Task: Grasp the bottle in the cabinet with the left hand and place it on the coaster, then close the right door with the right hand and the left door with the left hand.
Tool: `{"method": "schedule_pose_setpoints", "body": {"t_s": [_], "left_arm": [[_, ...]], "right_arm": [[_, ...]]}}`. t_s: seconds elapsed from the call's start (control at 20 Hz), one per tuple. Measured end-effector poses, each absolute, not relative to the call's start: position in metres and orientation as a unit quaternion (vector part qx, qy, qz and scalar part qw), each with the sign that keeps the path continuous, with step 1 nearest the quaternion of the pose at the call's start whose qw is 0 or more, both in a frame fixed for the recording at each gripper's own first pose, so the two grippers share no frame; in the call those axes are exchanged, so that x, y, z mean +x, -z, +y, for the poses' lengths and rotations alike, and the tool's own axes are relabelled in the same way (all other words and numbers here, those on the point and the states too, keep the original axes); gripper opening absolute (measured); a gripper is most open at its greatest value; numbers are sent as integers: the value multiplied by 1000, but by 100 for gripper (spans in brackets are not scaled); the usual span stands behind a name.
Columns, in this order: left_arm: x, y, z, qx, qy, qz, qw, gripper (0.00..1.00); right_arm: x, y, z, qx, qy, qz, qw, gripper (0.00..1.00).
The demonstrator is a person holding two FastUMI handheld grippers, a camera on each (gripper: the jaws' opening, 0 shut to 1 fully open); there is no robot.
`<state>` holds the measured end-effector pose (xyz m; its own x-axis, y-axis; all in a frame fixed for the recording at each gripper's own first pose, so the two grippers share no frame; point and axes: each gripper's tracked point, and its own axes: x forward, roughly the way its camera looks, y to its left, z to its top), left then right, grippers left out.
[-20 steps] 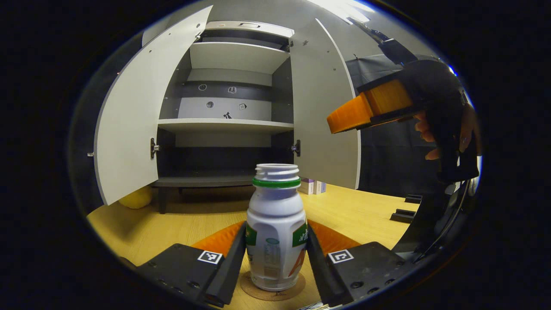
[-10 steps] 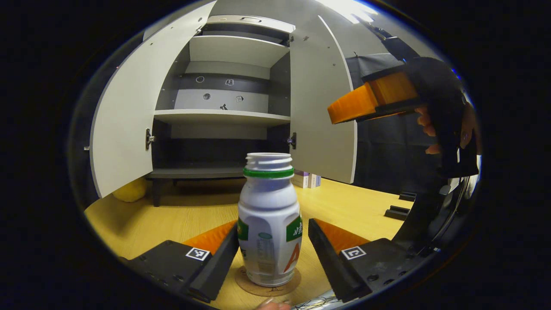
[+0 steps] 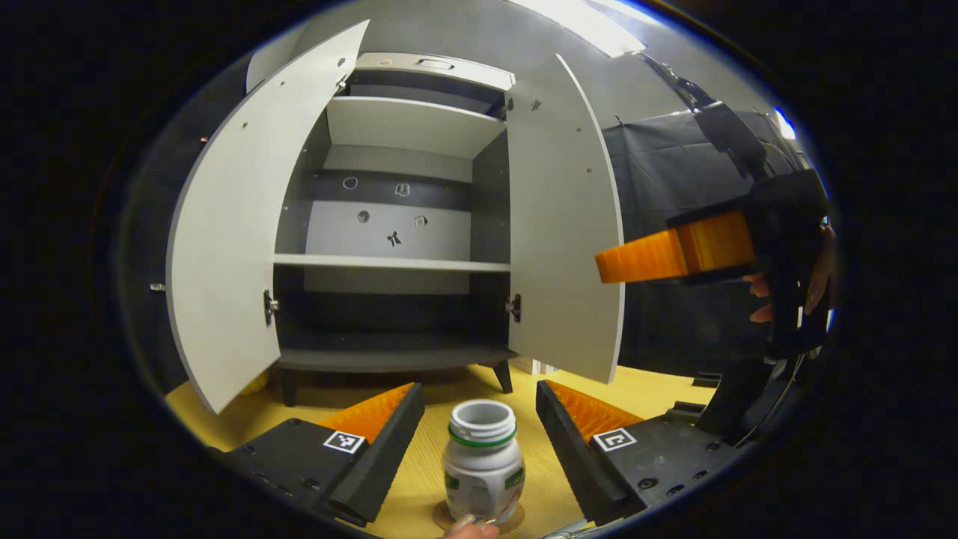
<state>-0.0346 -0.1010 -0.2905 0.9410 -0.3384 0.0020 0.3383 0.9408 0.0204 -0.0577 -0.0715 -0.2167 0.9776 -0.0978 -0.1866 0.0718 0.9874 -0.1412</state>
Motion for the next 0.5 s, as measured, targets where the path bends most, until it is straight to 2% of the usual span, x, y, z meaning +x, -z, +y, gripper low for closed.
{"method": "schedule_pose_setpoints", "body": {"t_s": [0.25, 0.5], "left_arm": [[-47, 205, -87, 29, 174, -14, 984, 95], [-60, 143, -66, 41, 188, 3, 981, 95]], "right_arm": [[-74, 164, -99, -71, 84, 90, 990, 97], [-96, 107, -138, -62, 165, 80, 981, 97]]}}
